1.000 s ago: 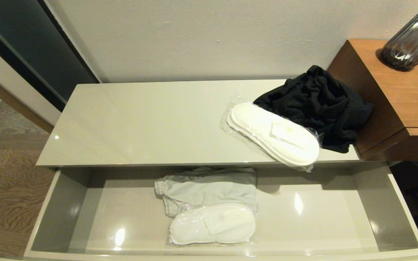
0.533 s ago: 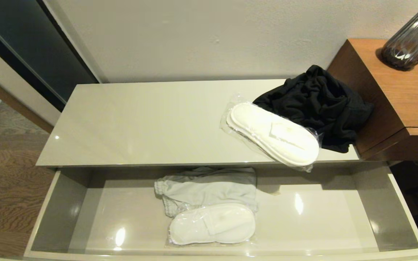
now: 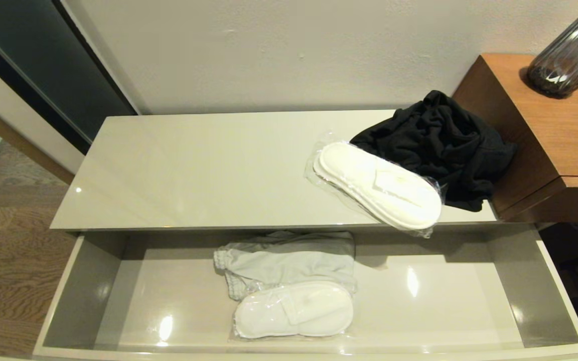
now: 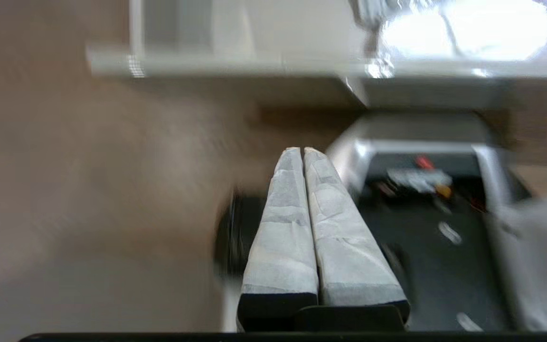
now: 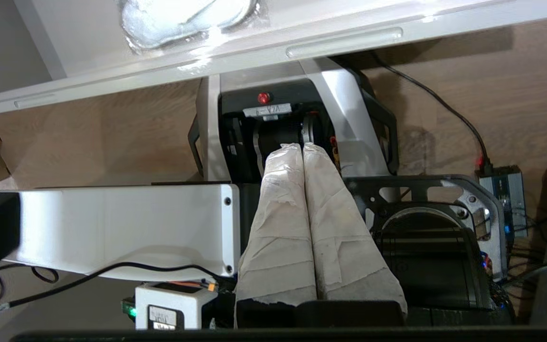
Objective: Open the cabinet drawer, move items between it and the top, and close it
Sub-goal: Open the drawer, then pick up the disposable slippers on the table
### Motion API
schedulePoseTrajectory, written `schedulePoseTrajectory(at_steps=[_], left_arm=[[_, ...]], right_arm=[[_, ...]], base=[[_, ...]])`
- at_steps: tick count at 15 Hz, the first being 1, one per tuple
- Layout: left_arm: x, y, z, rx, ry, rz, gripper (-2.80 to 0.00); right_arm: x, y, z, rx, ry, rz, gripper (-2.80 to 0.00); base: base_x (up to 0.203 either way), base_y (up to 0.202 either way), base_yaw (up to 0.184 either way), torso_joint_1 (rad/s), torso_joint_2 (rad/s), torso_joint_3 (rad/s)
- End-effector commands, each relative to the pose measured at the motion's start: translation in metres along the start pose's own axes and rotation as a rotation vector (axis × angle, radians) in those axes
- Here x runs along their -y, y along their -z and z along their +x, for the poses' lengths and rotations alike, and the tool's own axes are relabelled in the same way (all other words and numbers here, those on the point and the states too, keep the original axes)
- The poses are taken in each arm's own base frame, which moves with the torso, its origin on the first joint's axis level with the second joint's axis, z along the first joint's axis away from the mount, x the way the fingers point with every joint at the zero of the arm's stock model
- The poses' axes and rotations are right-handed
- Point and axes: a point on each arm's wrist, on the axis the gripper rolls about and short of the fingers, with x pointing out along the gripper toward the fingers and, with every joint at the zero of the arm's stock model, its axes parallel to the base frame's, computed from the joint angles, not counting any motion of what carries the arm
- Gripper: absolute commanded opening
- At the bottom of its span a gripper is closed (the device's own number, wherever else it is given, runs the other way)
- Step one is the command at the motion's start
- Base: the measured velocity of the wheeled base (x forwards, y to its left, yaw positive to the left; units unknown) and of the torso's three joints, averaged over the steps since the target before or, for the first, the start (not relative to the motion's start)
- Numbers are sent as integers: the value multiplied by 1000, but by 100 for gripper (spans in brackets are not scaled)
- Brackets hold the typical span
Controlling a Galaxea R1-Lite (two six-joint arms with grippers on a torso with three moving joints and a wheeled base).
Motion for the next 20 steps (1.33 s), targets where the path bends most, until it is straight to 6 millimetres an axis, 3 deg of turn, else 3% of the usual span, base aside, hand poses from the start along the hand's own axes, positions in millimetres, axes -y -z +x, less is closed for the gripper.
schedulePoseTrajectory(at_steps=[1, 6, 9, 15, 20], left_arm=[[0, -2, 18, 191, -6, 21, -280], [0, -8, 69, 458, 2, 33, -280], [1, 20, 108, 457, 60, 52, -280], [-1, 23, 110, 445, -1, -8, -280], [-1, 24, 111, 422, -15, 55, -280]], right_arm=[[1, 3, 1, -11, 1, 1, -280], [1, 4, 2, -20, -14, -3, -280], [2, 5, 2, -18, -12, -4, -280], [1, -3, 8, 12, -11, -10, -280], [3, -2, 15, -11, -15, -54, -280]], base=[[0, 0, 0, 0, 0, 0], [0, 0, 0, 0, 0, 0], [0, 0, 0, 0, 0, 0], [0, 0, 0, 0, 0, 0], [0, 0, 0, 0, 0, 0]])
